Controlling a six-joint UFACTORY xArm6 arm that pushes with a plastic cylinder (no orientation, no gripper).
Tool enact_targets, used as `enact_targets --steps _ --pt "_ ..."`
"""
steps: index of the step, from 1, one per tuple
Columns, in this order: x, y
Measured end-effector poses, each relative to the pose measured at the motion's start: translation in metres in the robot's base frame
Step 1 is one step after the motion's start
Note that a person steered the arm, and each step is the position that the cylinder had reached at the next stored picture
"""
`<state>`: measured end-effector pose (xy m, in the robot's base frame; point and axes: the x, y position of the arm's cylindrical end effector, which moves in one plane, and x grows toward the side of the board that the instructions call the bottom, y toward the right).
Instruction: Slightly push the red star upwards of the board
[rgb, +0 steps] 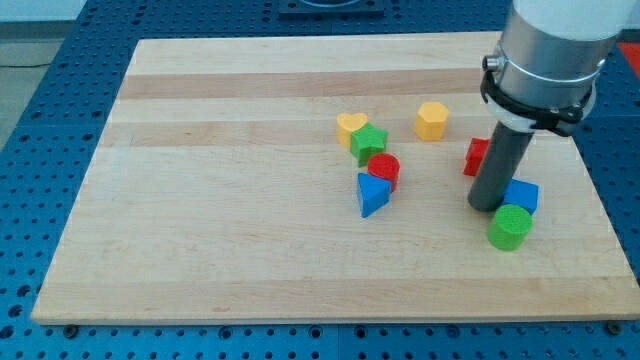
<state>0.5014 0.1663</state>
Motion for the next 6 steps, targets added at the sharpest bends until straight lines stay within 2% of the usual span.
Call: enact_targets --steps 3,4,5,6 --pt "0.024 0.010" --pt "0.019 -0.002" --pt "-0.002 -0.016" --pt "-0.036 -0.002"
